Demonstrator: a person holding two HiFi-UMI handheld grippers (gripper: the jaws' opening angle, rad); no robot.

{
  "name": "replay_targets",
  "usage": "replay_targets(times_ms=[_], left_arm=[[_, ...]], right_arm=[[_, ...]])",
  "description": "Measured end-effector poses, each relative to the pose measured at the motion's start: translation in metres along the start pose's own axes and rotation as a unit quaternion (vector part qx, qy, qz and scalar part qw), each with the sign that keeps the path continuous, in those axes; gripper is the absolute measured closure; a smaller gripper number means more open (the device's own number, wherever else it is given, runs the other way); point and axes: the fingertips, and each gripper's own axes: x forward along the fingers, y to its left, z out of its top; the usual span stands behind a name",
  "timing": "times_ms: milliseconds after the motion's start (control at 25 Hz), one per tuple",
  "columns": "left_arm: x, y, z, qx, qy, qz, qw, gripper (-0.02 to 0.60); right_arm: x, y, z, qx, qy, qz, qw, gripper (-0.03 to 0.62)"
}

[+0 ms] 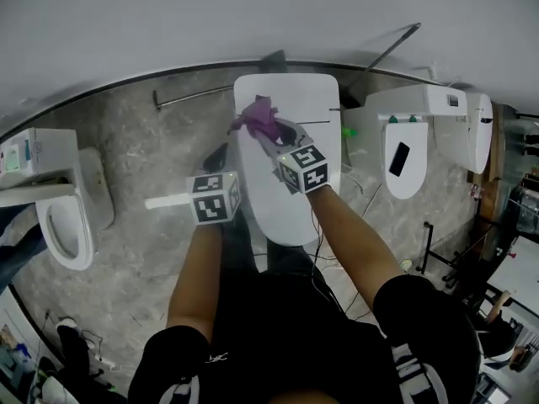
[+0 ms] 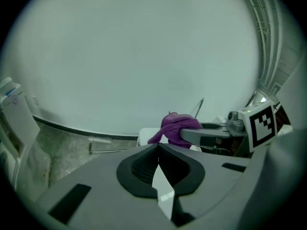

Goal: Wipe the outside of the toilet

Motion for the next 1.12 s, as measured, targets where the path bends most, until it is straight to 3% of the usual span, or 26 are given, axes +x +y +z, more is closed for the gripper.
replay_targets(times_ms=[120, 560, 720, 920, 1120], left_arm=[[0.034, 0.014, -0.011, 0.015, 0.020, -0.019, 0.9995, 0.574], [0.125, 0.057, -0.050, 0.002, 0.070, -0.046, 0.9964, 0.574], [0.140, 0.066, -0.054, 0.002, 0.076, -0.053, 0.9957, 0.574], [0.142, 0.075, -0.068, -0.032, 0.090, -0.053, 0.9940, 0.574], [0.133, 0.068, -0.083, -0.038, 0.107, -0.066, 0.9913, 0.574]], right_arm=[[0.048, -0.025, -0.023, -0.012, 0.029, -0.008, 0.999, 0.468], [0.163, -0.080, -0.073, -0.040, 0.104, 0.009, 0.994, 0.468], [0.190, -0.091, -0.088, -0.077, 0.143, -0.001, 0.987, 0.468], [0.206, -0.096, -0.097, -0.047, 0.160, -0.010, 0.986, 0.468], [0.210, -0.106, -0.103, -0.027, 0.157, -0.036, 0.987, 0.468]])
